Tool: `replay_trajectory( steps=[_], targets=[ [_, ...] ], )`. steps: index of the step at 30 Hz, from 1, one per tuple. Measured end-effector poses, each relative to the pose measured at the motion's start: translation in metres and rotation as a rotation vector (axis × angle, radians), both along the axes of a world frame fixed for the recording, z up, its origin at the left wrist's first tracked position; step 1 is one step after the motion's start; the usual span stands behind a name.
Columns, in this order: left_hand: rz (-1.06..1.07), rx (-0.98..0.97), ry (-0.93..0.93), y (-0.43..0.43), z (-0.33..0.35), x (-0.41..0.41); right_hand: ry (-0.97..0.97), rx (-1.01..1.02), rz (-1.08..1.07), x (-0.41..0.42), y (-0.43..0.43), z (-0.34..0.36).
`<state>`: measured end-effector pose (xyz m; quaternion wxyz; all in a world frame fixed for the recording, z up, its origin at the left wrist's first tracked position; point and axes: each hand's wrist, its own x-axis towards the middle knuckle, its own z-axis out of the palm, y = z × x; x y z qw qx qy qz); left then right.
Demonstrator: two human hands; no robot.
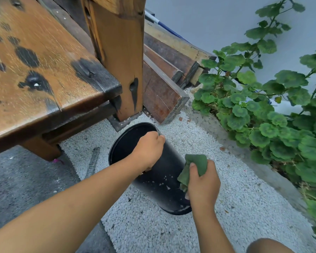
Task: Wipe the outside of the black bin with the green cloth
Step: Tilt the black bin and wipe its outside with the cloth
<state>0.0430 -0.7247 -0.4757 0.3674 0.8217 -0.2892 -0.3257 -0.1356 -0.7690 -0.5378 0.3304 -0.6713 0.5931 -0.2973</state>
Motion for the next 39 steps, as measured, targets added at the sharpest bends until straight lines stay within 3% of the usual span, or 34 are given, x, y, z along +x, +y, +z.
replay_trajectory(
  steps=[6,12,15,19,23,30,39],
  targets=[
    [0.237,-0.025,0.421,-0.018,0.005,0.004,-0.191,-0.051,0.107,0.031,0.016,0.052],
    [0.323,-0.085,0.456,-0.022,0.0,0.005,-0.196,0.038,0.131,0.062,0.032,0.041],
    [0.263,-0.113,0.439,-0.021,0.0,0.006,-0.154,-0.013,0.101,0.069,0.032,0.034],
    [0.045,-0.145,0.107,-0.011,0.001,-0.004,-0.018,-0.114,0.116,0.07,0.019,0.033],
    [-0.045,-0.194,-0.156,-0.001,-0.012,-0.015,0.053,-0.152,0.105,0.066,0.016,0.028],
    [-0.069,-0.188,-0.343,0.017,-0.026,0.005,0.116,-0.164,0.128,0.061,0.017,0.006],
    [0.006,-0.136,-0.338,0.023,-0.03,0.03,0.243,-0.051,0.022,0.027,-0.022,-0.033]
  ],
)
